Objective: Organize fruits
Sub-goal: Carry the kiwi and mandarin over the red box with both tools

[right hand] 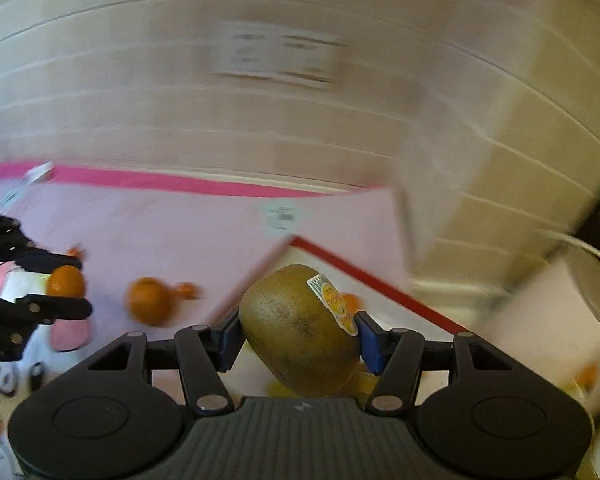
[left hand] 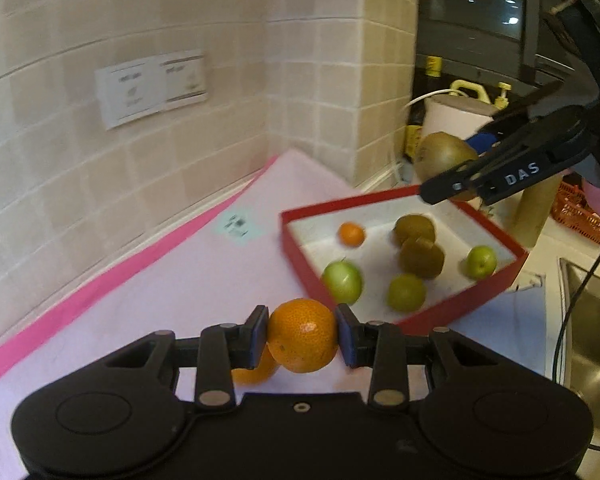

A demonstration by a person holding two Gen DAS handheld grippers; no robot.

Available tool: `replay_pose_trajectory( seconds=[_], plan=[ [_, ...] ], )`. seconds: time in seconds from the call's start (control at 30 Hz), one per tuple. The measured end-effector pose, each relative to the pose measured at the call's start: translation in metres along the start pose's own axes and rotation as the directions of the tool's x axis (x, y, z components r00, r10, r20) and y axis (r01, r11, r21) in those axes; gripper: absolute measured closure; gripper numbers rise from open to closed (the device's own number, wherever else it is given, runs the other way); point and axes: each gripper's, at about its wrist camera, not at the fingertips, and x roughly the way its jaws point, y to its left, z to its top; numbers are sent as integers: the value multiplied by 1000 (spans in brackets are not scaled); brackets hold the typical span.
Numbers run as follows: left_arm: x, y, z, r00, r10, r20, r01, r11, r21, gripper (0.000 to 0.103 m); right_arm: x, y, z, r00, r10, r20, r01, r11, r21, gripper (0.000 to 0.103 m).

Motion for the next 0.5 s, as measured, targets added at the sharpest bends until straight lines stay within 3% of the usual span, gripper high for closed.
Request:
replay_pose_trajectory(
  seconds=[0.2,0.5],
  plan=[
    [54,-23,34,998,-57,-24,58,998,7,60,5,-73,-20,996,-82,-24,84,987,134,43],
    [153,-33,72,977,-170,-125,168,985,-25,60,69,-117,-51,992,-51,-116,77,970,231,43]
  ],
)
